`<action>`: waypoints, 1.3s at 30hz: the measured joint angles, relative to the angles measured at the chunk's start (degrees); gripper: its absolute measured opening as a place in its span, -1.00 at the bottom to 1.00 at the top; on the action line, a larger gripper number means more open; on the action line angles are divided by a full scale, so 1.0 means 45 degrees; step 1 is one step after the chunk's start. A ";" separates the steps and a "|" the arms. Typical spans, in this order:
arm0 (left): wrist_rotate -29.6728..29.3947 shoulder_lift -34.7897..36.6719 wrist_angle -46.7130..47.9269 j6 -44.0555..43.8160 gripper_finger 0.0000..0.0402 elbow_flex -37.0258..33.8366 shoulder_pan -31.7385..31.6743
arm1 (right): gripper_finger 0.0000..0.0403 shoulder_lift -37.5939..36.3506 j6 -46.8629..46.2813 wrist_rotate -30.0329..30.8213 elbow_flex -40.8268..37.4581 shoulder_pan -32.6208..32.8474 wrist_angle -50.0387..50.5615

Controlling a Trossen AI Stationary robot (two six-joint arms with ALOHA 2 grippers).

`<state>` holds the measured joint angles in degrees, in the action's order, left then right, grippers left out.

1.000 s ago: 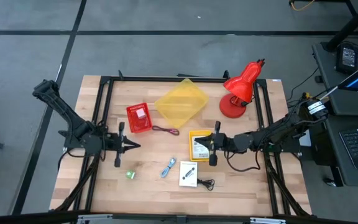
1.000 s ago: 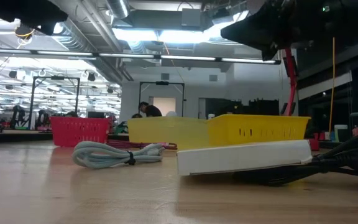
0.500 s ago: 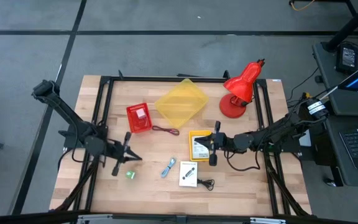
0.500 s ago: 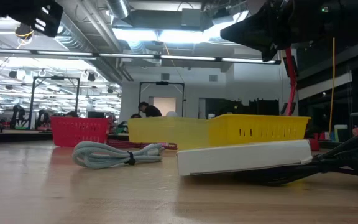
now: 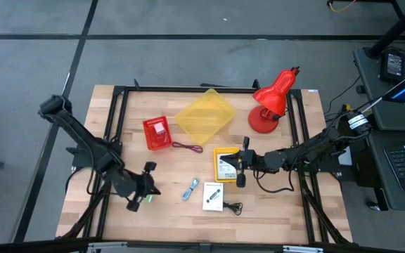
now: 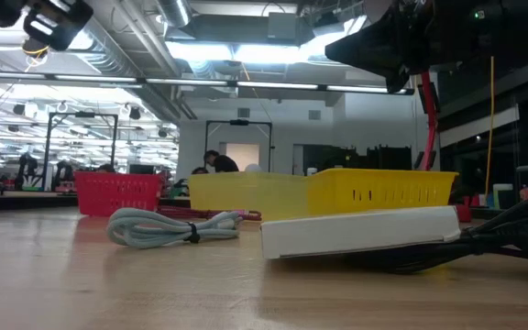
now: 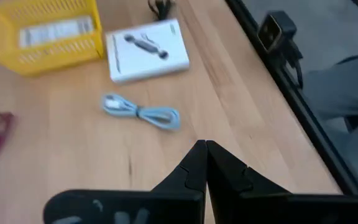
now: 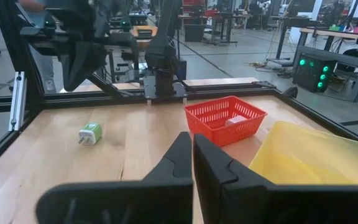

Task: Pick and place items into bin
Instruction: Put the light blue charger cable into the big yellow bin

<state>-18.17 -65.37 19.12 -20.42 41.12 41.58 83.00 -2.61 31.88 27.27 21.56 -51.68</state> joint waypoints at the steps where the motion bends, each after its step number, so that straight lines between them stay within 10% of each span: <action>1: 0.0093 -0.0192 0.0226 -0.0208 -0.99 0.0213 0.0000 | -1.00 0.0000 0.0005 0.0000 0.0000 0.0000 0.0000; 20: 0.0845 -0.2924 0.2320 -0.0732 -0.99 0.2889 0.0752 | -1.00 0.0000 0.0014 0.0000 0.0005 0.0005 0.0034; 39: 0.1091 -0.5359 -0.0427 -0.0153 -0.99 0.2998 -0.2824 | -1.00 0.0005 0.0014 0.0005 0.0005 0.0005 0.0053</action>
<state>-13.26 -89.49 17.20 -21.12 54.61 28.87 83.02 -2.55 31.90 27.29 21.58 -51.44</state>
